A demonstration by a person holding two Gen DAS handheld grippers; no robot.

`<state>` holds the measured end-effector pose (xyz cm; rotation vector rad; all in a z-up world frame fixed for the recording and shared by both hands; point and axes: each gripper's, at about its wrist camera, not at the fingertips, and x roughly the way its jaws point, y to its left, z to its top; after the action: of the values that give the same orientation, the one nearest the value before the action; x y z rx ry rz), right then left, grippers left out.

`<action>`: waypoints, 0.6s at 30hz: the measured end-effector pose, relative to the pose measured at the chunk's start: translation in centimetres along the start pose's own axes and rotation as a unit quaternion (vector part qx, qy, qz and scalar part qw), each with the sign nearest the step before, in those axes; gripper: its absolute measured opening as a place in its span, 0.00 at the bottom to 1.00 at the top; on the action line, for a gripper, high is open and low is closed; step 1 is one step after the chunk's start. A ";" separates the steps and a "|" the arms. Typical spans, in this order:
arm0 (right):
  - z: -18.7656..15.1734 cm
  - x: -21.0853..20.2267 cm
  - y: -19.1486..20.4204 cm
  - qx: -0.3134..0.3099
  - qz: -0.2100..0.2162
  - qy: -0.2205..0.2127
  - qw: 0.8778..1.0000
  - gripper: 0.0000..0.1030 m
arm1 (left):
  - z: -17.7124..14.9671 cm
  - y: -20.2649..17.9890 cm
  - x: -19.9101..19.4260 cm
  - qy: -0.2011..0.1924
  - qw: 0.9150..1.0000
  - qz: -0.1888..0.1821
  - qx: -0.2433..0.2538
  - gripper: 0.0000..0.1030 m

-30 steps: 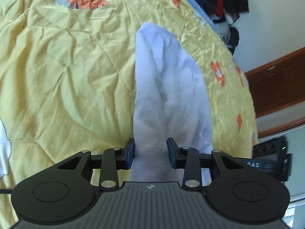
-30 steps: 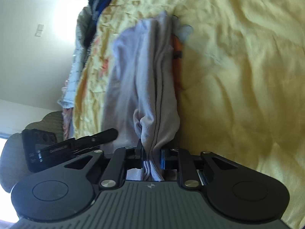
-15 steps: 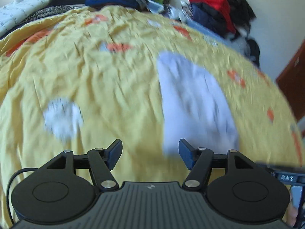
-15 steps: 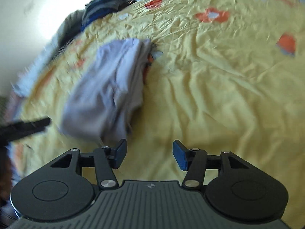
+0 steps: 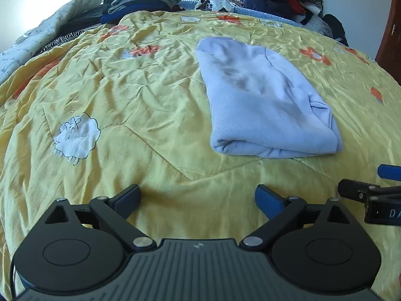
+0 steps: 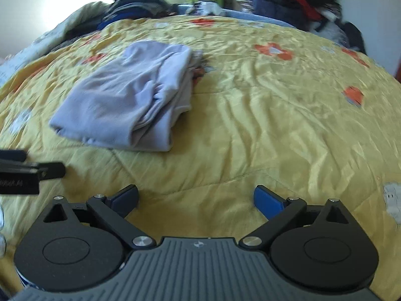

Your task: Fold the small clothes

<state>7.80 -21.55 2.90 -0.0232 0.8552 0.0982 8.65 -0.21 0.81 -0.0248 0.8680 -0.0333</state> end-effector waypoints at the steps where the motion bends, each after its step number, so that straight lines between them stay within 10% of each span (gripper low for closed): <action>1: 0.1 0.2 0.0 0.007 -0.005 0.000 1.000 0.99 | 0.0 -0.1 0.1 -0.001 1.000 0.000 0.000 1.00; 18: 0.5 1.2 1.8 0.026 -0.045 0.012 0.999 1.00 | -0.2 -0.5 0.4 -0.008 1.000 0.015 0.005 1.00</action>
<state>8.77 -19.68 2.31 -0.0138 0.8786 -0.0096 8.74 -0.74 0.46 -0.0035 0.8528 -0.0095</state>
